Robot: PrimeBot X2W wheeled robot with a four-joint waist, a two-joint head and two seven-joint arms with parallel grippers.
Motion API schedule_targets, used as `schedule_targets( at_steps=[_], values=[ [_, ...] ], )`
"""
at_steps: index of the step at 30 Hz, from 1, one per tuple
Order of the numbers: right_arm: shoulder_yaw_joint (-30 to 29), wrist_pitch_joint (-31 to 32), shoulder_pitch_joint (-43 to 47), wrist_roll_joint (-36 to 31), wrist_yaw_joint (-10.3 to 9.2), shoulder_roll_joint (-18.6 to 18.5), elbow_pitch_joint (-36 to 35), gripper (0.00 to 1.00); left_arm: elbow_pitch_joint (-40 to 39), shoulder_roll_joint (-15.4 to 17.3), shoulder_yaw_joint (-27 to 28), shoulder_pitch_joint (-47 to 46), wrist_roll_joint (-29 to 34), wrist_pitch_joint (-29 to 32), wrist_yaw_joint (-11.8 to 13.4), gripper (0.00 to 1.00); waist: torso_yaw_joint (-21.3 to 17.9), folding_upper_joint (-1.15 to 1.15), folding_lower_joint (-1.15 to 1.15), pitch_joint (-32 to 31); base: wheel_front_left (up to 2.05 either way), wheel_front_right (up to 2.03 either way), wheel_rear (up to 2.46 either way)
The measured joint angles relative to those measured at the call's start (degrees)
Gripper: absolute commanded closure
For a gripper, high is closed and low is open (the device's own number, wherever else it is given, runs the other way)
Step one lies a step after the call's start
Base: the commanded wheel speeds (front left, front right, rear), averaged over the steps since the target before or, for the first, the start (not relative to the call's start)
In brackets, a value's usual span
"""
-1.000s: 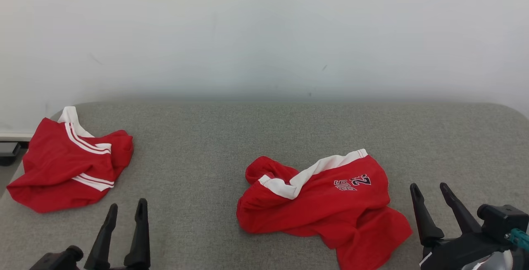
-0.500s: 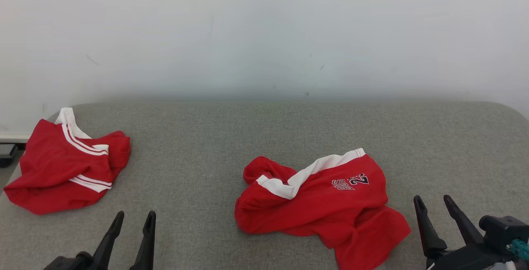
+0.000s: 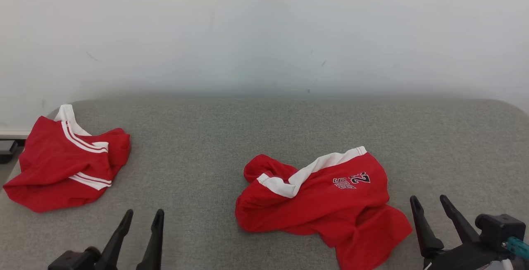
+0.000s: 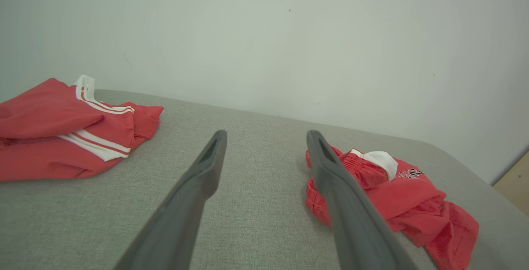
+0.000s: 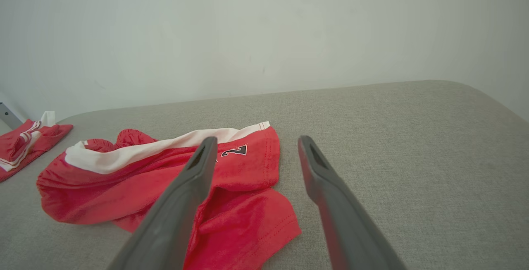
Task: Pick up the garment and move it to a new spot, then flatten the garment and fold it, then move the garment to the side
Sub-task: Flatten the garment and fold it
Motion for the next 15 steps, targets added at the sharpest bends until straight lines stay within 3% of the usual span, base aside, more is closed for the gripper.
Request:
schedule_targets(
  at_steps=[9, 15],
  values=[
    [1.1, 5.7, -3.0, -3.2, 0.0, 0.0, -0.4, 0.0, -0.5, 0.3, -2.2, -3.8, 0.3, 6.7, 0.5, 0.0, 0.1, 0.0, 0.0, 0.9, 0.0, 0.0, 0.0],
    [1.0, 14.7, -7.2, -5.1, 0.0, 0.0, -0.9, 0.0, -1.5, 0.0, -5.0, -9.1, -1.2, 17.7, 0.2, 0.0, 0.3, 0.01, 0.0, 2.1, 0.0, 0.0, 0.0]
  ],
)
